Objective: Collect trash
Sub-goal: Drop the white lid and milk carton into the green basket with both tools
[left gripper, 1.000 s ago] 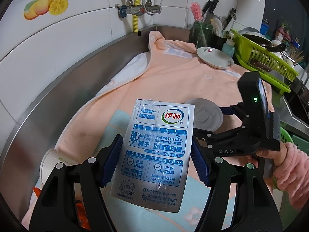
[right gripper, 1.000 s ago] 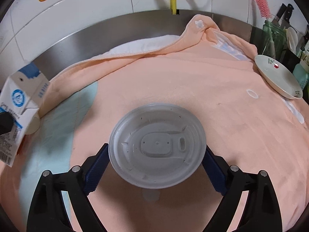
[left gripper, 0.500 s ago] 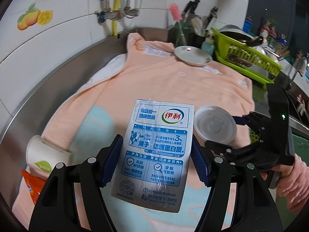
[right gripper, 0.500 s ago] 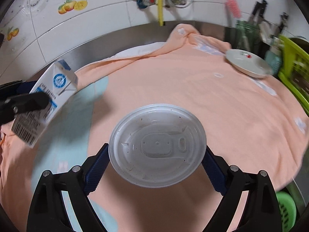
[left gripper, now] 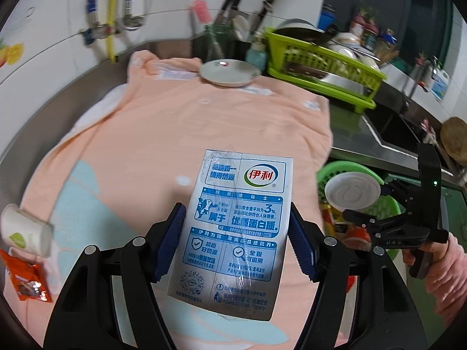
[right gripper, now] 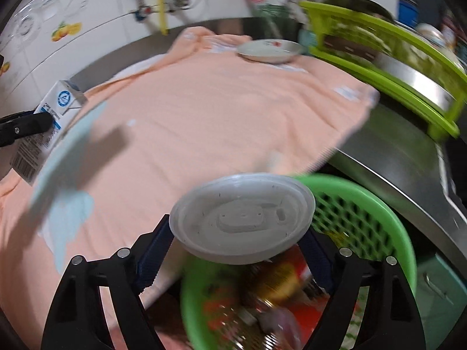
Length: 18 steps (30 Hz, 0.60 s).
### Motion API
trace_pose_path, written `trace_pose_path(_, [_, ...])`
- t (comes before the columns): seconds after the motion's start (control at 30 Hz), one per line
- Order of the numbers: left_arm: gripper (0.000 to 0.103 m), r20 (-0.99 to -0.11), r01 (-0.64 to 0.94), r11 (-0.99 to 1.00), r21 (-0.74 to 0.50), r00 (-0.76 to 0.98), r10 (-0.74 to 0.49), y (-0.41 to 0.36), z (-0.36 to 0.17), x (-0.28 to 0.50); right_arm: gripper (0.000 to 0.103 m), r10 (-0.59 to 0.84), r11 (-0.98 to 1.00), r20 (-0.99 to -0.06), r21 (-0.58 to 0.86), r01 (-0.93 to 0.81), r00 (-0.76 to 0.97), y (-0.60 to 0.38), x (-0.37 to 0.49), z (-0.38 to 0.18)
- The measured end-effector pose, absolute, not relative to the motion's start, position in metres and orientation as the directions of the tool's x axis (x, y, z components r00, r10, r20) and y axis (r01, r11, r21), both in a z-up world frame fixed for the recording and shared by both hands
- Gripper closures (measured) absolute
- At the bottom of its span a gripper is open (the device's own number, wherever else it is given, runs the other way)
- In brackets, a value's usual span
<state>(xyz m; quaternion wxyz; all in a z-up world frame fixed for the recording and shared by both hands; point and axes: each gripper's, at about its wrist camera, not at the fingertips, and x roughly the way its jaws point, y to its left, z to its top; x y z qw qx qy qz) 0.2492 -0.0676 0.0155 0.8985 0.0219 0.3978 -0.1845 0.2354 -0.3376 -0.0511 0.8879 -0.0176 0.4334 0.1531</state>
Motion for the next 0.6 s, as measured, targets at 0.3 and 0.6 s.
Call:
trace_pose_path(0.3, [0.036,-0.733,0.435,0.893,-0.120,0.567,-0.375,-0.126,0.010,0.243,0.023,0.172,0.983,-0.798,0.100,-0.154,0.578,-0.406,0.216,-0.068])
trace_pose_path(0.6, [0.036,-0.752,0.507,0.851,-0.138,0.506,-0.423,-0.181,-0.002,0.240,0.020,0.141,0.990,-0.799,0.102,-0.099,0.585,-0.438,0.214,-0.073])
